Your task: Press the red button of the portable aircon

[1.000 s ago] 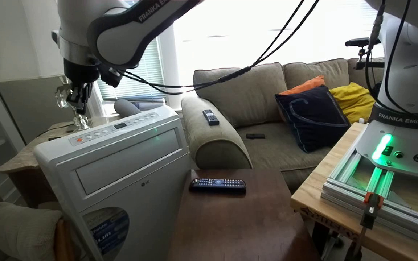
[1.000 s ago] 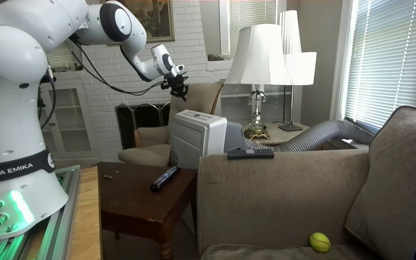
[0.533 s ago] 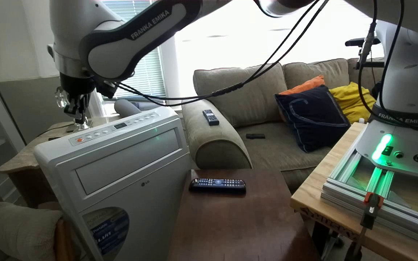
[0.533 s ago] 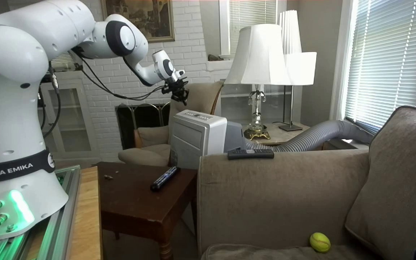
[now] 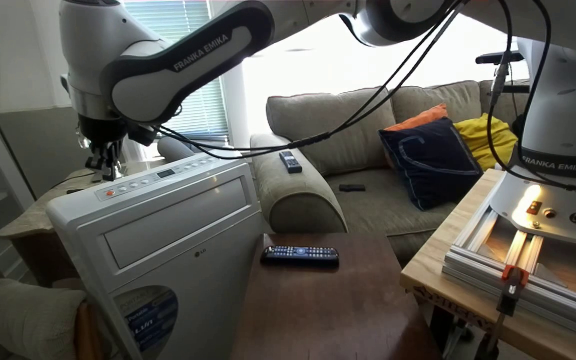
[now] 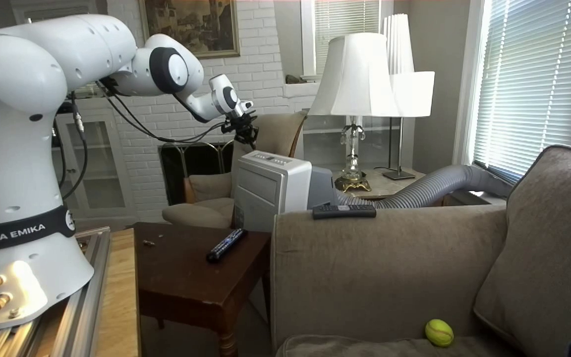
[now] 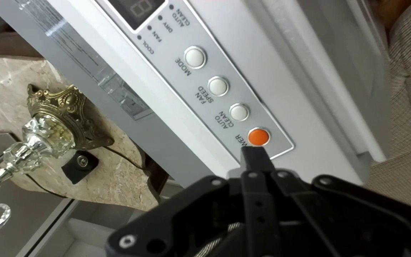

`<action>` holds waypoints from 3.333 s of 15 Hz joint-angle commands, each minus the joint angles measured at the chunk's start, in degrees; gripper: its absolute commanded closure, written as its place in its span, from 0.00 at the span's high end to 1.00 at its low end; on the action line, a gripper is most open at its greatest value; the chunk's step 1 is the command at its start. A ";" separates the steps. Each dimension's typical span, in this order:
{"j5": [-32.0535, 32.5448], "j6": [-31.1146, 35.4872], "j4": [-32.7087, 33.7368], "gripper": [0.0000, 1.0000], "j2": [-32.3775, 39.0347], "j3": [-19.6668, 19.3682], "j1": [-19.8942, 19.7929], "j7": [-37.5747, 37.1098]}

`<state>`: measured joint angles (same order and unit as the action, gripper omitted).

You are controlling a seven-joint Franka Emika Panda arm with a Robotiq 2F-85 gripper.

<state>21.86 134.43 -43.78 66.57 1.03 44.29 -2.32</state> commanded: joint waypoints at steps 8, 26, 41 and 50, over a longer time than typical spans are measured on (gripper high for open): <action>-3.03 -5.22 14.34 0.00 8.64 -0.72 0.99 2.58; -3.63 -5.02 18.82 0.00 12.88 -3.67 1.84 2.86; -3.95 -7.50 18.12 0.00 13.28 -4.09 1.96 3.30; -7.98 -11.84 18.32 0.00 3.78 -1.49 1.75 5.39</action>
<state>17.76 128.01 -24.72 76.03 -2.30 46.32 -0.15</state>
